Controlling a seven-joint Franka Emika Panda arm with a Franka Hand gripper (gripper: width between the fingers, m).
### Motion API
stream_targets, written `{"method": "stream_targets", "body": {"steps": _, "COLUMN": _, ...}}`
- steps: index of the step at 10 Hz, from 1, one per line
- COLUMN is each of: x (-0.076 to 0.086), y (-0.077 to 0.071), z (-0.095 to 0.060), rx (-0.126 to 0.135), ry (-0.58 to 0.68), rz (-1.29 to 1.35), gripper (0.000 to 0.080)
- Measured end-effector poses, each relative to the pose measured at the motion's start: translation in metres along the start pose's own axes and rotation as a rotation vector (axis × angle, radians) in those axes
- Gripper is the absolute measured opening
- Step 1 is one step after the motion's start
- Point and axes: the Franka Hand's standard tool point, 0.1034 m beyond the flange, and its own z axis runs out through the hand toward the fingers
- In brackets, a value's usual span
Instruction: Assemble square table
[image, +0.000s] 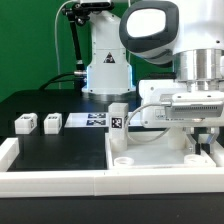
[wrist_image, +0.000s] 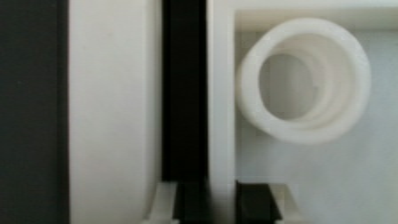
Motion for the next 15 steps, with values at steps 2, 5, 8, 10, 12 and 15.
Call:
{"method": "stream_targets", "body": {"steps": 2, "x": 0.001, "y": -0.012, "z": 0.003, "rx": 0.029, "ry": 0.012, "rz": 0.008, "gripper": 0.0298}}
{"method": "stream_targets", "body": {"steps": 5, "x": 0.004, "y": -0.027, "z": 0.006, "rx": 0.064, "ry": 0.026, "rz": 0.017, "gripper": 0.0592}}
{"method": "stream_targets", "body": {"steps": 8, "x": -0.008, "y": -0.028, "z": -0.008, "rx": 0.065, "ry": -0.002, "rz": 0.035, "gripper": 0.0646}}
{"method": "stream_targets", "body": {"steps": 10, "x": -0.021, "y": -0.02, "z": -0.028, "rx": 0.062, "ry": -0.038, "rz": 0.077, "gripper": 0.0649}}
{"method": "stream_targets", "body": {"steps": 12, "x": -0.032, "y": -0.021, "z": -0.05, "rx": 0.058, "ry": -0.072, "rz": 0.101, "gripper": 0.0649}}
{"method": "stream_targets", "body": {"steps": 15, "x": -0.028, "y": -0.053, "z": -0.042, "rx": 0.044, "ry": -0.068, "rz": 0.038, "gripper": 0.0649}}
